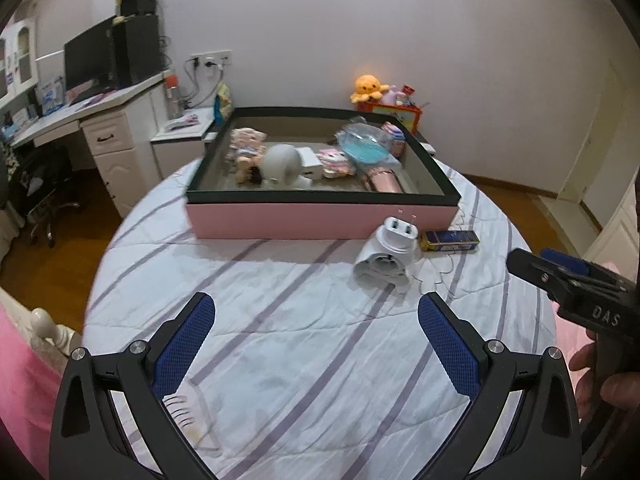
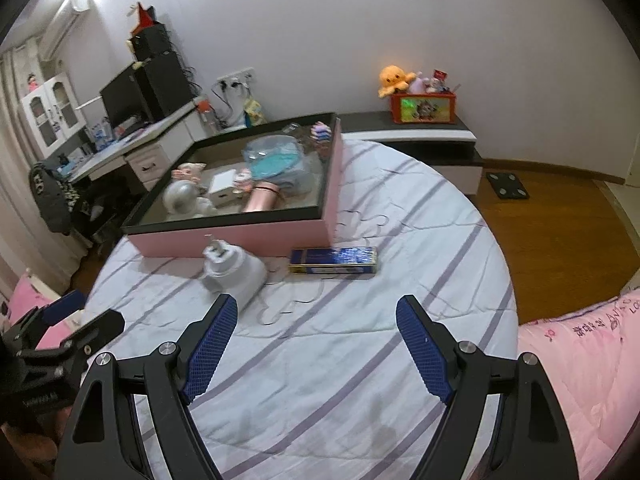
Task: Organize rigid objects
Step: 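Grasp the white plug adapter with the left tool while the right tool grasps the blue box, then carry the adapter into the pink box with the left tool while the right tool places the blue box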
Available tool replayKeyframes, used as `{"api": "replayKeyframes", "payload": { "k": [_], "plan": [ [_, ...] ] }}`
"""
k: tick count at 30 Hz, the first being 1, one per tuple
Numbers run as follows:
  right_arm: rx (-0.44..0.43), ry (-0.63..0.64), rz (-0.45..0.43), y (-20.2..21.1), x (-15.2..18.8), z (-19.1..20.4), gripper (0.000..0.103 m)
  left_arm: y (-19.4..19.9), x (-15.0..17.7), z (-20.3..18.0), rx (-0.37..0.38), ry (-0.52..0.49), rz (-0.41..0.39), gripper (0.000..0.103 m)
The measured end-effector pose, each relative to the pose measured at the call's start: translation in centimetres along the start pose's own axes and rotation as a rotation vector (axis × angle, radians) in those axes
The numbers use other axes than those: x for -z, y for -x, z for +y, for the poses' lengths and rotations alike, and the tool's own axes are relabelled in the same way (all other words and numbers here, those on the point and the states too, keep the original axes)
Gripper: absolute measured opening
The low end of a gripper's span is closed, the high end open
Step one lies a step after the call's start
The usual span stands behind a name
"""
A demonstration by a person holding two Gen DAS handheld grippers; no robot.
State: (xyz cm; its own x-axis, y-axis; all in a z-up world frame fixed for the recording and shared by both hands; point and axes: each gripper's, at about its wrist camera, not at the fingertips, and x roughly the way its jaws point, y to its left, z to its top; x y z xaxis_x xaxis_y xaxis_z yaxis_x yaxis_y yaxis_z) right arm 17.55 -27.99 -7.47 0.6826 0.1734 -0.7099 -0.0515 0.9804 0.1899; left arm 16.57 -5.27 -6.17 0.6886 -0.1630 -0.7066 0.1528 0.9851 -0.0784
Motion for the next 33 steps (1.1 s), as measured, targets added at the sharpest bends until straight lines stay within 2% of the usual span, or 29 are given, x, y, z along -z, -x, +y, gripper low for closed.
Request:
{"api": "replayKeyframes", "payload": {
  "k": [6, 10, 16, 17, 20, 21, 24, 29, 33],
  "plan": [
    [0.044, -0.028, 0.067, -3.0, -0.7, -1.6, 0.083, -3.7, -0.5, -2.7, 0.041, -0.073, 0.027, 0.103],
    [0.041, -0.033, 0.104, -5.1, -1.3, -2.0, 0.083, -6.3, -1.2, -3.9, 0.061, -0.099, 0.042, 0.103],
    [0.017, -0.036, 0.151, -8.3, -2.1, -2.0, 0.083, -10.4, -2.0, -5.0, 0.051, -0.139, 0.074, 0.103],
    [0.013, -0.038, 0.157, -8.7, -2.2, -2.0, 0.083, -11.1, -2.1, -5.2, 0.057, -0.148, 0.080, 0.101],
    [0.008, -0.043, 0.170, -9.7, -2.6, -1.8, 0.083, -12.6, -2.2, -4.7, 0.108, -0.133, 0.144, 0.066],
    [0.010, -0.042, 0.171, -9.9, -2.7, -1.7, 0.083, -12.4, -2.3, -4.5, 0.109, -0.129, 0.129, 0.057],
    [0.032, -0.017, 0.176, -10.9, -3.0, -1.1, 0.085, -12.2, -2.3, -3.5, 0.131, -0.109, 0.133, 0.055],
    [0.135, 0.095, 0.163, -11.8, -2.5, 0.9, 0.084, -11.0, -1.5, -2.2, 0.091, -0.099, 0.123, 0.055],
    [0.127, 0.099, 0.146, -11.2, -1.8, 1.0, 0.083, -10.0, -1.0, -0.8, 0.082, -0.061, 0.120, 0.055]
  ]
}}
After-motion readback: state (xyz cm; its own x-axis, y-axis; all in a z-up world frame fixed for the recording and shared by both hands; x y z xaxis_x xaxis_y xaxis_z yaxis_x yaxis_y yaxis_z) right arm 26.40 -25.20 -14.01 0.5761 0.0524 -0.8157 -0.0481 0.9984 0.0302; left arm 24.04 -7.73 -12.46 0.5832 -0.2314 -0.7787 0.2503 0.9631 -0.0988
